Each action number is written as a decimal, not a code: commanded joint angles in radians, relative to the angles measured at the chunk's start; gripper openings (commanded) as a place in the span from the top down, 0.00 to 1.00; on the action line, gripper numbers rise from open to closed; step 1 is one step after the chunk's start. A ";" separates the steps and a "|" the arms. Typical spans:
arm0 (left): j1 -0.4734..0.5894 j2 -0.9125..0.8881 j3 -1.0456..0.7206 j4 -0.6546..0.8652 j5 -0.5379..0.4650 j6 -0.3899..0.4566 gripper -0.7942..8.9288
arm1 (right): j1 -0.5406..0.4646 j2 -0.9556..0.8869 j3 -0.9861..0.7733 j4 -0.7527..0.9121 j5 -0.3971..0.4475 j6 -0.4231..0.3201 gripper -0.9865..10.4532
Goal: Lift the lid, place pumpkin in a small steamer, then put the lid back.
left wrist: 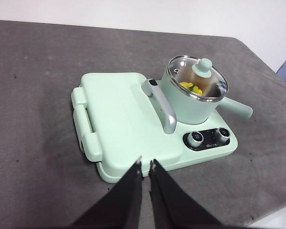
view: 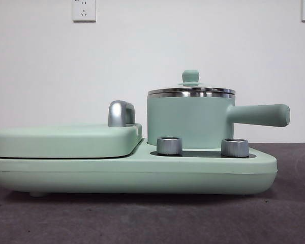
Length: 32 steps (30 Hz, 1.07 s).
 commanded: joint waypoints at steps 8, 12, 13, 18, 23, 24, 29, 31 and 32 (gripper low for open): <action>-0.008 0.008 0.010 0.010 -0.003 -0.011 0.89 | 0.006 0.000 0.007 0.030 -0.001 -0.006 0.90; 0.008 0.002 -0.027 0.042 -0.003 -0.011 0.89 | 0.007 0.000 0.007 0.030 -0.001 -0.006 0.90; 0.037 -0.001 -0.049 0.062 -0.003 -0.011 0.89 | 0.006 0.000 0.007 0.030 -0.001 -0.006 0.90; 0.270 -0.011 -0.246 0.230 0.010 0.001 0.89 | 0.006 0.000 0.007 0.030 -0.001 -0.006 0.90; 0.514 -0.069 -0.474 0.525 0.033 0.032 0.89 | 0.007 0.000 0.007 0.030 -0.001 -0.006 0.90; 0.545 -0.084 -0.521 0.590 0.033 0.034 0.89 | 0.006 0.000 0.007 0.030 -0.001 -0.006 0.90; 0.673 -0.171 -0.784 0.885 0.032 0.111 0.89 | 0.007 0.000 0.007 0.030 -0.001 -0.006 0.90; 0.701 -0.207 -0.872 0.945 0.032 0.142 0.89 | 0.007 0.000 0.007 0.030 -0.001 -0.006 0.90; 0.710 -0.227 -0.911 0.952 0.032 0.153 0.89 | 0.007 0.000 0.007 0.030 -0.001 -0.006 0.90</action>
